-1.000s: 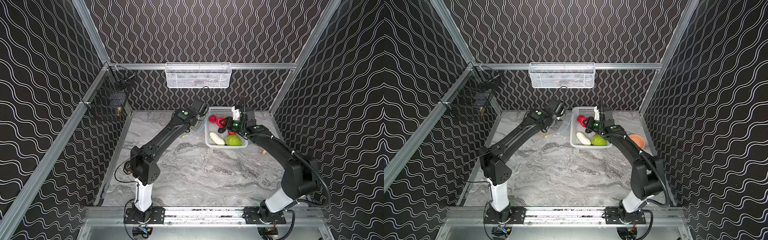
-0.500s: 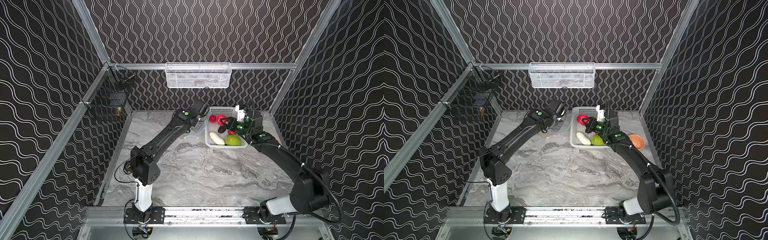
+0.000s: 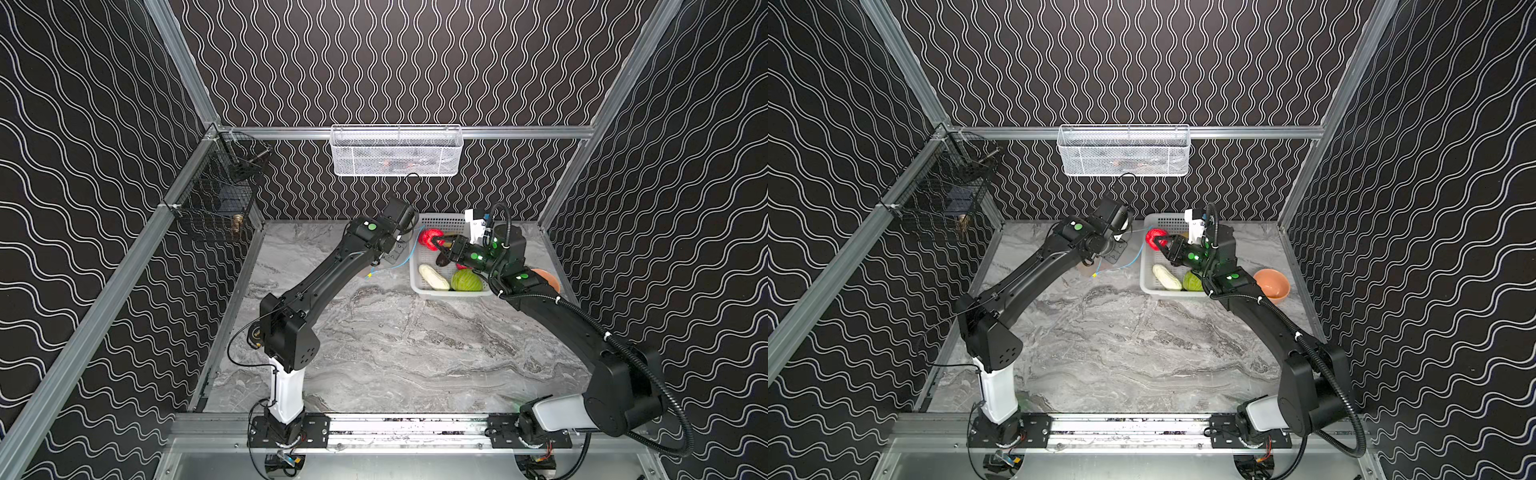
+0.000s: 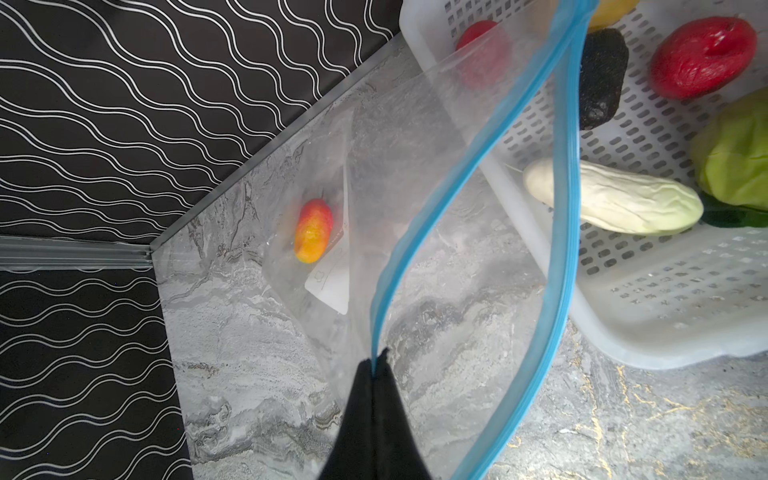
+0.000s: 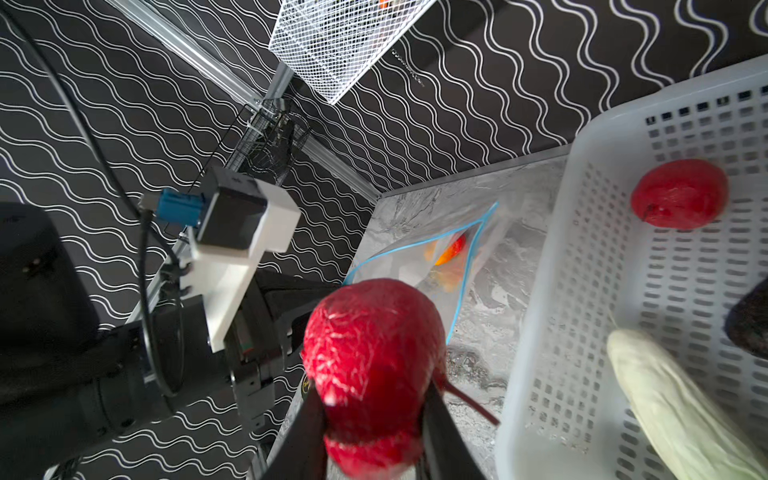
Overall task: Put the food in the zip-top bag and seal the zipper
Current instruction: 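Lower the red apple into the bag held open by the left gripper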
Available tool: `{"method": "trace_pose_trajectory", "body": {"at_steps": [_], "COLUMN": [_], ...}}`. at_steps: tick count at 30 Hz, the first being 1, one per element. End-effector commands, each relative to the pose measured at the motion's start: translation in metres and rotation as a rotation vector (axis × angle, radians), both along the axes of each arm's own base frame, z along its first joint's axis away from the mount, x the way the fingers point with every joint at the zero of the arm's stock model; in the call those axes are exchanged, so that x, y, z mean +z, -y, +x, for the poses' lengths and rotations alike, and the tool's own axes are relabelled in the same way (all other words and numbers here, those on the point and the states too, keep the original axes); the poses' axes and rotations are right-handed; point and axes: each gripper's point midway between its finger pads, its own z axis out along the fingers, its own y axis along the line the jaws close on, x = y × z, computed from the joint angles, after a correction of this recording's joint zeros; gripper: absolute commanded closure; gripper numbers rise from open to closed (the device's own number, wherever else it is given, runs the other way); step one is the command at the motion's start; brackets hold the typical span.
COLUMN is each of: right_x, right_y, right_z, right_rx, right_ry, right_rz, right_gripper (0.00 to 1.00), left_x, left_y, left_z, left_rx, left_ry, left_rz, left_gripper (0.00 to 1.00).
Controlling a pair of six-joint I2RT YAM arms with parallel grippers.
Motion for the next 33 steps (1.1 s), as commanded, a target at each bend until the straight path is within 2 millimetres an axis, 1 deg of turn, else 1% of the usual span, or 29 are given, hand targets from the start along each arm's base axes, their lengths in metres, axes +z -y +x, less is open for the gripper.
{"method": "trace_pose_trajectory", "body": {"at_steps": [1,7,10,11,15,19,24,30,33], "right_x": [0.014,0.013,0.008,0.006,-0.007,-0.015,-0.032,-0.034,-0.040], "right_y": [-0.009,-0.029,-0.036,-0.047,-0.054,-0.058,-0.058,-0.064,-0.067], "right_z": [-0.003,-0.010,-0.008,-0.013,-0.011,-0.009,-0.001,0.005,0.010], "right_rx": [0.032,0.091,0.097,0.117,0.118,0.119,0.076,0.081,0.069], "right_ry": [0.040,0.045,0.028,0.019,-0.029,-0.051,-0.087,-0.107,-0.105], "right_rz": [0.034,0.041,0.037,0.036,0.047,0.053,0.042,0.070,0.069], "right_gripper": [1.00,1.00,1.00,1.00,1.00,1.00,1.00,1.00,1.00], "left_x": [0.002,0.005,0.005,0.005,0.006,0.009,0.009,0.009,0.010], "left_y": [0.004,0.008,0.007,0.007,0.006,0.005,0.003,0.004,0.004], "left_z": [-0.002,-0.006,-0.005,-0.005,-0.006,-0.006,-0.006,-0.007,-0.006], "left_rx": [-0.003,-0.016,-0.010,-0.013,-0.012,-0.012,0.001,-0.006,-0.001], "left_ry": [-0.006,-0.014,-0.008,-0.011,-0.006,0.001,0.005,0.001,0.004], "left_rz": [-0.018,-0.043,-0.038,-0.040,-0.040,-0.039,-0.039,-0.049,-0.043], "left_gripper": [1.00,1.00,1.00,1.00,1.00,1.00,1.00,1.00,1.00]}}
